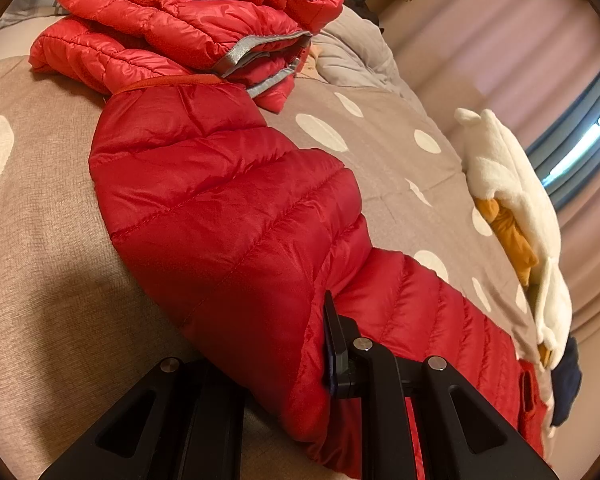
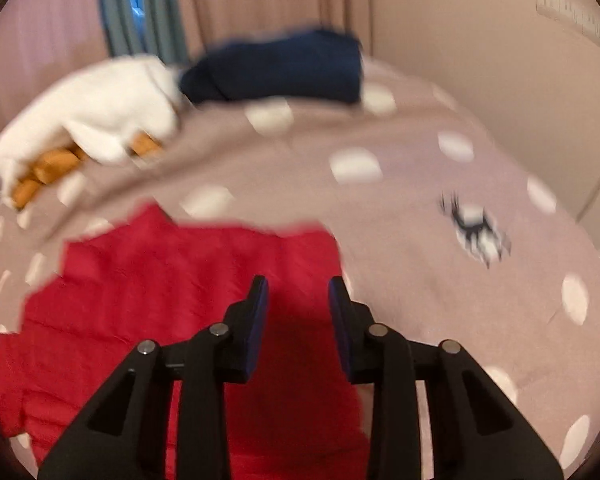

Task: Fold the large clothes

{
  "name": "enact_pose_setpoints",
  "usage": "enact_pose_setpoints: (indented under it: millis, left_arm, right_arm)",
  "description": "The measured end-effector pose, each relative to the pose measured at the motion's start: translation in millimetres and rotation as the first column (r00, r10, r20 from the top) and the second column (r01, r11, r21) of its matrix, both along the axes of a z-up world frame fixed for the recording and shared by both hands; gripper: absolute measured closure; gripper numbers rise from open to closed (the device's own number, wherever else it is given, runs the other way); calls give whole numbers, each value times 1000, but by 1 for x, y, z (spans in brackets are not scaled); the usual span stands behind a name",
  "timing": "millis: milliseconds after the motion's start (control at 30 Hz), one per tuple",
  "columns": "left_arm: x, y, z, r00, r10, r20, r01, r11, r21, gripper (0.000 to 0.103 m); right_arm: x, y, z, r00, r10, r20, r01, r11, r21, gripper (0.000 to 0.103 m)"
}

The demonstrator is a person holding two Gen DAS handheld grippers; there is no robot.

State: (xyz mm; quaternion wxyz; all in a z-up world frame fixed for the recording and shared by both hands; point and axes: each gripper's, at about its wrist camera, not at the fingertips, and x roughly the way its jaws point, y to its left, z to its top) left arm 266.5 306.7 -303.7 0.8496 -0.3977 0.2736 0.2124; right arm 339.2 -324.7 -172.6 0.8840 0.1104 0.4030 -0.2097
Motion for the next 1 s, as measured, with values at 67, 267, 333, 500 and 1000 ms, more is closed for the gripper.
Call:
enact_pose_setpoints:
  millis: [67, 267, 333, 500, 1000]
  left_arm:
    - [-2, -1, 0, 1000, 1, 1, -1, 1000, 0, 84]
    - [-2, 0, 0, 1000, 1, 0, -1, 1000, 1, 84]
    - [-2, 0, 0, 1000, 1, 0, -1, 1000, 1, 84]
    - [-2, 0, 0, 1000, 1, 0, -1, 1000, 1, 84]
    - [61, -145, 108, 991, -84, -109, 120, 913, 389, 84]
  right_arm:
    - [-1, -15, -24, 999, -20, -45, 22, 999, 37, 72]
    - [0, -22, -71, 998, -10, -63, 7, 999, -50, 65]
    - [1, -21, -70, 998, -11, -67, 7, 998, -66, 65]
    - [-2, -18, -70, 998, -13, -58, 7, 996, -89, 65]
    - [-4, -24, -72, 999, -21, -24, 20, 999, -43, 63]
